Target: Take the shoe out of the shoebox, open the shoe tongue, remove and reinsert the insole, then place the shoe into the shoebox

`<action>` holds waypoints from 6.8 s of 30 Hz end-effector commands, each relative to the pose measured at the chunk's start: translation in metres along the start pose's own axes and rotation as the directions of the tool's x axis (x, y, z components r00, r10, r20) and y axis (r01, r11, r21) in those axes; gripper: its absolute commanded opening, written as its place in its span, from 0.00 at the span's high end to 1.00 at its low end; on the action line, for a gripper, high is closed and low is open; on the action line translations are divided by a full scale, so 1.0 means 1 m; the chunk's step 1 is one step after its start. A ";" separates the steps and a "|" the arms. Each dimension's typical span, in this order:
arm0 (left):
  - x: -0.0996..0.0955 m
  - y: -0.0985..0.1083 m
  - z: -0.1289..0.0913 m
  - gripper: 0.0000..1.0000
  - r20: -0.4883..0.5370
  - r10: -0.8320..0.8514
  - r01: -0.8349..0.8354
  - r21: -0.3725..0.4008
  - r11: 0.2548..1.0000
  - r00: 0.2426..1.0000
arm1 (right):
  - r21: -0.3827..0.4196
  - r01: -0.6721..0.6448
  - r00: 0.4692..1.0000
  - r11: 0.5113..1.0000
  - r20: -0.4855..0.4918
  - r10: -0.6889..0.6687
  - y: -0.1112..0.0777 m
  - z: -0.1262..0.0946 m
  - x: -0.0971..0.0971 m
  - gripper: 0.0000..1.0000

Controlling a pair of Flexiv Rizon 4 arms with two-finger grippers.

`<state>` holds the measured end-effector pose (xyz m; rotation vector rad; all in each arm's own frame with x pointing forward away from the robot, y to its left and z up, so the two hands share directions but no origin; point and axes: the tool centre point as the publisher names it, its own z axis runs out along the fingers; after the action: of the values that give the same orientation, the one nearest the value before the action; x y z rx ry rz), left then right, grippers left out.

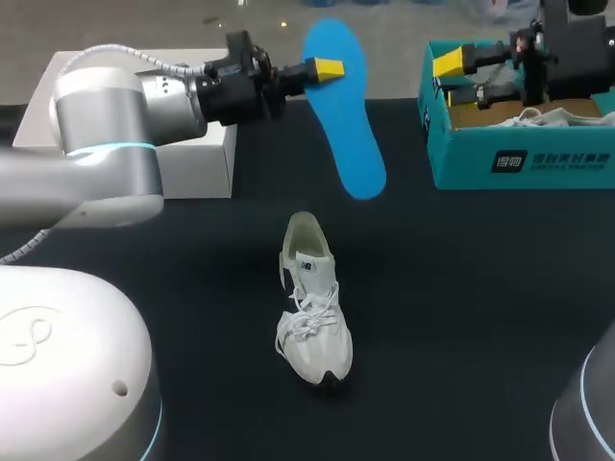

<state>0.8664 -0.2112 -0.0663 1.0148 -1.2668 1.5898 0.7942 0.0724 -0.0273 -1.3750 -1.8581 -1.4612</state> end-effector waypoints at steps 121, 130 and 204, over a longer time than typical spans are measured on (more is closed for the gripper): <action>-0.017 0.022 0.046 1.00 0.172 -0.339 0.368 -0.180 0.912 0.925 | 0.095 -0.399 0.344 0.912 0.938 0.053 0.001 0.069 0.039 0.00; -0.017 0.022 0.046 1.00 0.172 -0.339 0.368 -0.180 0.912 0.925 | 0.095 -0.399 0.344 0.912 0.938 0.053 0.001 0.069 0.039 0.00; -0.017 0.022 0.046 1.00 0.172 -0.339 0.368 -0.180 0.912 0.925 | 0.000 -0.430 0.877 0.903 -0.236 0.418 -0.013 -0.001 -0.013 0.00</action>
<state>0.8550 -0.2612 -0.0822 1.1558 -1.2268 1.1023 0.7892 0.0648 -0.0389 -1.5882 -1.3821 -1.2739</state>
